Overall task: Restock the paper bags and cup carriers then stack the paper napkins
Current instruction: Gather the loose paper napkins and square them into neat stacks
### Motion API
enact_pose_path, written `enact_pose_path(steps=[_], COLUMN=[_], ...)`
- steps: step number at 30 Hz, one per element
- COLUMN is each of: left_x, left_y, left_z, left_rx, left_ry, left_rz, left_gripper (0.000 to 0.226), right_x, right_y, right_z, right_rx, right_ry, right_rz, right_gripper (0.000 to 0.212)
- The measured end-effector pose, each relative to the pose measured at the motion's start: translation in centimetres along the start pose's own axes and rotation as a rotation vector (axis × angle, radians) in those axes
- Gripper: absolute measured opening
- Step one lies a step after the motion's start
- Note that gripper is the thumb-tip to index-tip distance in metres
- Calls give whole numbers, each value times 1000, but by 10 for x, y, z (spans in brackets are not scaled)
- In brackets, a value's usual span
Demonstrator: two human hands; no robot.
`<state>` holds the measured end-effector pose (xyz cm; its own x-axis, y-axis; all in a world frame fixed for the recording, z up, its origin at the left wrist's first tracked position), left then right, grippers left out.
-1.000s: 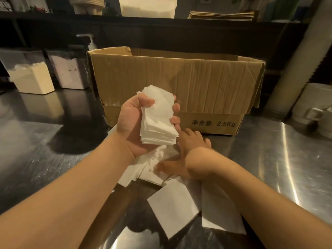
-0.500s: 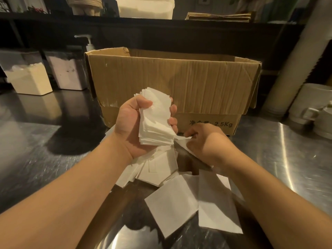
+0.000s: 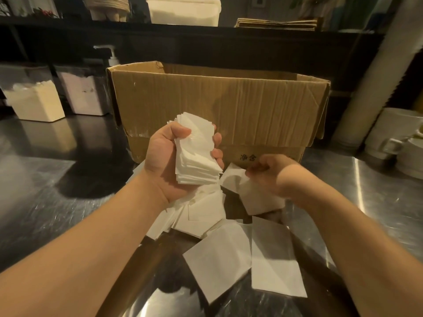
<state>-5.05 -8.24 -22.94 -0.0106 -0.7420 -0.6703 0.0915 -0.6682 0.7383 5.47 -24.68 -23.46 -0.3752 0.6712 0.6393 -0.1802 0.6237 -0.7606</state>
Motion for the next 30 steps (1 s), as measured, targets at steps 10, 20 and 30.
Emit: enact_pose_path(steps=[10, 20, 30], left_x=[2, 5, 8], left_y=[1, 1, 3], left_z=[1, -1, 0], left_rx=[-46, -37, -65], left_ry=[12, -10, -2], left_rz=[-7, -46, -62], left_gripper=[57, 54, 50], right_x=[-10, -16, -14], right_y=[-3, -3, -2], right_z=[5, 0, 3], right_rx=[237, 238, 279], right_ry=[-106, -117, -122], right_rz=[520, 516, 470], right_gripper=[29, 29, 39])
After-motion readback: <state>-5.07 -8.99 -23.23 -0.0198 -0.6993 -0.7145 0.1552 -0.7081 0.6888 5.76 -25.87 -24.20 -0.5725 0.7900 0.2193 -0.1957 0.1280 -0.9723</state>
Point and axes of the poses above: each hand's wrist, its own z-axis away from the middle knuckle, its own y-axis out of the palm, x = y × z, the point moved 4 cm from there along -z, towards the middle knuckle, and after that the axes turned 12 degrees about -x, right-handed, at the moved point
